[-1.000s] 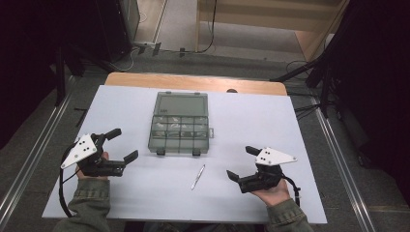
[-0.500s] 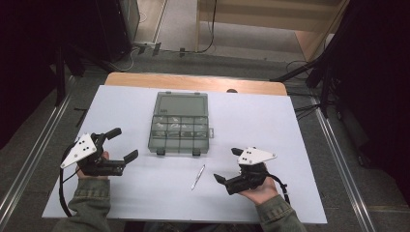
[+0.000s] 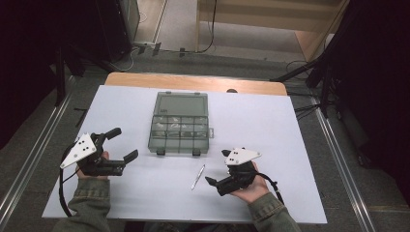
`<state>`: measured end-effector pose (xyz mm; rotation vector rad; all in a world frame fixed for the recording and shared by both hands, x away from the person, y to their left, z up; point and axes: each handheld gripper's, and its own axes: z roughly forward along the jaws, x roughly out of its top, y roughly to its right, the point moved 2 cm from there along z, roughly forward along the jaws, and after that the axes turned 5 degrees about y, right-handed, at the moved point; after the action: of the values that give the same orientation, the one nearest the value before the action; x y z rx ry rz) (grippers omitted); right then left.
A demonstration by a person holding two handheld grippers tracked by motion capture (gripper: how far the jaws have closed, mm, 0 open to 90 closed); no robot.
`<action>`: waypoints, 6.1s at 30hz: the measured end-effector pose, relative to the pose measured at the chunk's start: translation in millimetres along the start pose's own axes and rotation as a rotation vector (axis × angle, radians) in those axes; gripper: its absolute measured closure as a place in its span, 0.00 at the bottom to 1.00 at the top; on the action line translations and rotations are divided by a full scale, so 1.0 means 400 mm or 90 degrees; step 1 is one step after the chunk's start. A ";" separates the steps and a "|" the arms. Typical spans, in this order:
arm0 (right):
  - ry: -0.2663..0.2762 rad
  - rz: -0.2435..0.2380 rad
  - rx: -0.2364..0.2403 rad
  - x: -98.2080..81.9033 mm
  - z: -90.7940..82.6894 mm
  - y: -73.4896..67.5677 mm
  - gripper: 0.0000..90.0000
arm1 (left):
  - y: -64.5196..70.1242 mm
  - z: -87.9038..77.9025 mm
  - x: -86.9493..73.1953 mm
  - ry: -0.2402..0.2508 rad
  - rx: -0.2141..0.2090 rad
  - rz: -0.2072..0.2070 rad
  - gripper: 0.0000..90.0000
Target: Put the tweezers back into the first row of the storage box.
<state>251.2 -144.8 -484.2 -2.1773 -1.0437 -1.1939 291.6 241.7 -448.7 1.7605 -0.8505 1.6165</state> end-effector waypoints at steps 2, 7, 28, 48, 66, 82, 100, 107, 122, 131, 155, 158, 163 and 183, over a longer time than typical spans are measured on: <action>-0.004 -0.001 0.003 0.001 0.006 -0.002 0.00 | 0.000 0.000 0.000 0.000 0.000 0.000 0.06; -0.014 -0.007 0.012 0.003 0.023 -0.007 0.00 | 0.000 0.000 0.000 0.000 0.000 0.000 0.06; -0.061 -0.027 0.032 -0.001 0.083 -0.029 0.00 | 0.000 0.001 0.000 0.000 -0.001 0.001 0.06; -0.105 -0.037 0.044 -0.019 0.127 -0.026 0.03 | 0.000 0.002 -0.001 -0.001 -0.001 0.000 0.06; -0.146 0.024 -0.001 -0.006 0.142 -0.056 0.05 | 0.000 0.001 0.000 0.001 -0.001 0.001 0.06; -0.178 0.146 -0.054 -0.002 0.150 -0.059 0.15 | 0.000 0.002 0.000 0.001 -0.001 0.002 0.06; -0.195 0.207 -0.111 0.007 0.159 -0.058 0.39 | -0.001 0.002 0.000 0.002 -0.001 0.001 0.06; -0.207 0.204 -0.128 0.012 0.163 -0.064 0.43 | -0.001 0.002 0.000 0.002 -0.001 0.002 0.06; -0.223 0.199 -0.157 0.019 0.163 -0.072 0.72 | -0.002 0.001 0.000 0.003 0.000 0.001 0.06; -0.235 0.194 -0.153 0.020 0.160 -0.073 0.90 | -0.002 0.001 0.000 0.003 0.000 0.001 0.06; -0.227 0.195 -0.121 0.021 0.155 -0.062 0.97 | -0.002 0.001 0.000 0.002 -0.001 0.002 0.06; -0.230 0.191 -0.122 0.021 0.156 -0.062 0.97 | -0.002 0.002 0.000 0.002 -0.001 0.002 0.06; -0.222 0.186 -0.122 0.029 0.148 -0.060 0.97 | -0.002 0.002 0.000 0.002 -0.001 0.002 0.06; -0.173 0.132 -0.096 0.123 0.110 0.003 0.97 | -0.002 0.003 0.000 0.004 0.000 0.002 0.06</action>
<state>291.4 -96.0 -465.8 -2.5488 -0.8253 -0.9281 293.0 241.5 -448.9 1.7539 -0.8516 1.6231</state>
